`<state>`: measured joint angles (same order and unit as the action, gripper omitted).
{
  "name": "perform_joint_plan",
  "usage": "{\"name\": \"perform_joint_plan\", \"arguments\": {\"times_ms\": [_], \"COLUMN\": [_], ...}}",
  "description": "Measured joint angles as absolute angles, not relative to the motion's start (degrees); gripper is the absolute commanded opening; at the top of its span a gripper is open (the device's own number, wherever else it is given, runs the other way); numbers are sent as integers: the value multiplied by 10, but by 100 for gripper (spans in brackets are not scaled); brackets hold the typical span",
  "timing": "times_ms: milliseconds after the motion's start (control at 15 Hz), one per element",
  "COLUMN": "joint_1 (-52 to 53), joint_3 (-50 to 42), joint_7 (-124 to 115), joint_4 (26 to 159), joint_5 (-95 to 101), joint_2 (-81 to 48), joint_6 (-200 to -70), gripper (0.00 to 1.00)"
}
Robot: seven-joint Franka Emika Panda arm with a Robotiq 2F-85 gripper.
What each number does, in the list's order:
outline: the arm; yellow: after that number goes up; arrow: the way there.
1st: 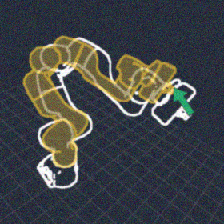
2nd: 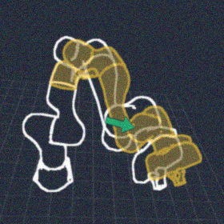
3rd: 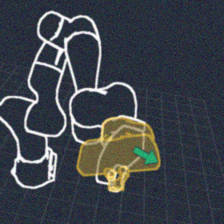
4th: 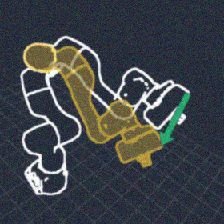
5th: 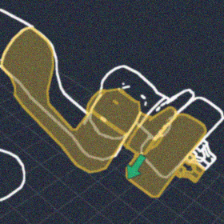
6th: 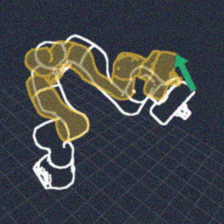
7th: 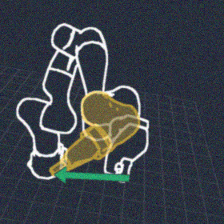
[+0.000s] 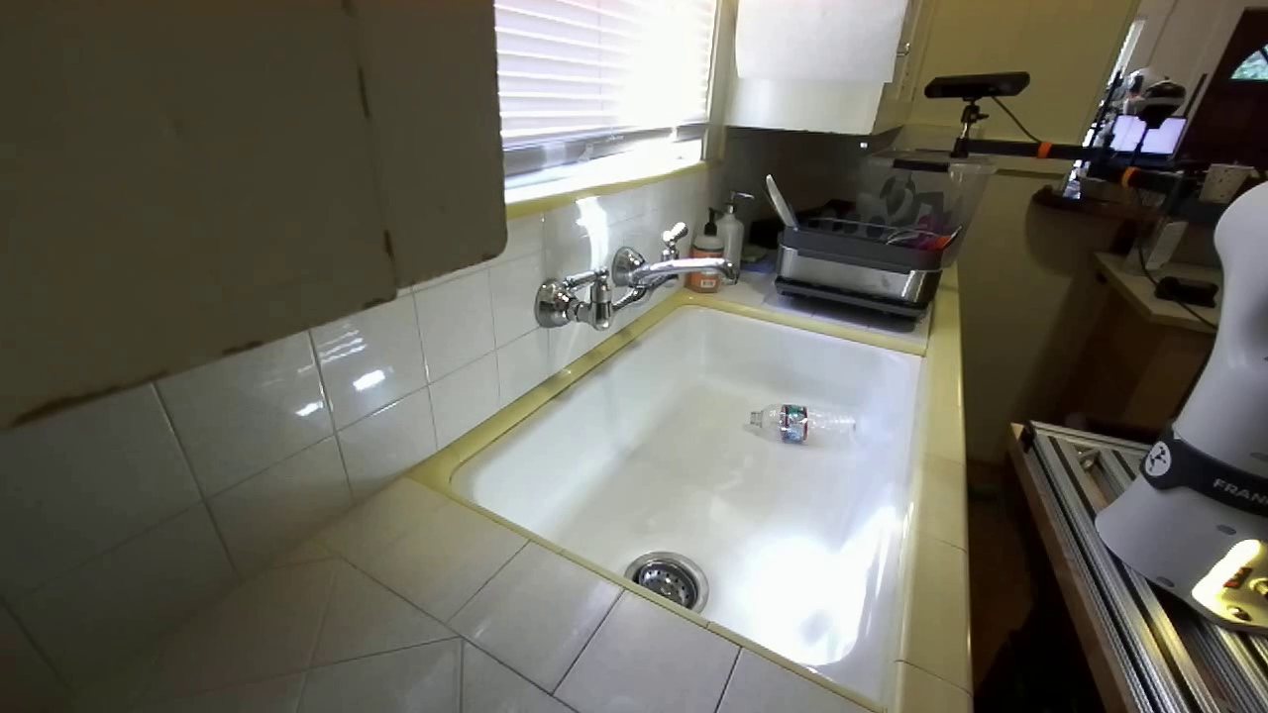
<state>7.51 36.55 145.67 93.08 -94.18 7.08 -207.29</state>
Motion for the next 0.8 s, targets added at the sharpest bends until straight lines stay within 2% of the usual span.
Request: {"name": "perform_joint_plan", "arguments": {"times_ms": [800], "joint_1": [75], "joint_3": [353], "joint_7": [1499], "joint_4": [886], "joint_5": [-972], "joint_2": [69], "joint_6": [-2021], "gripper": [4]}}
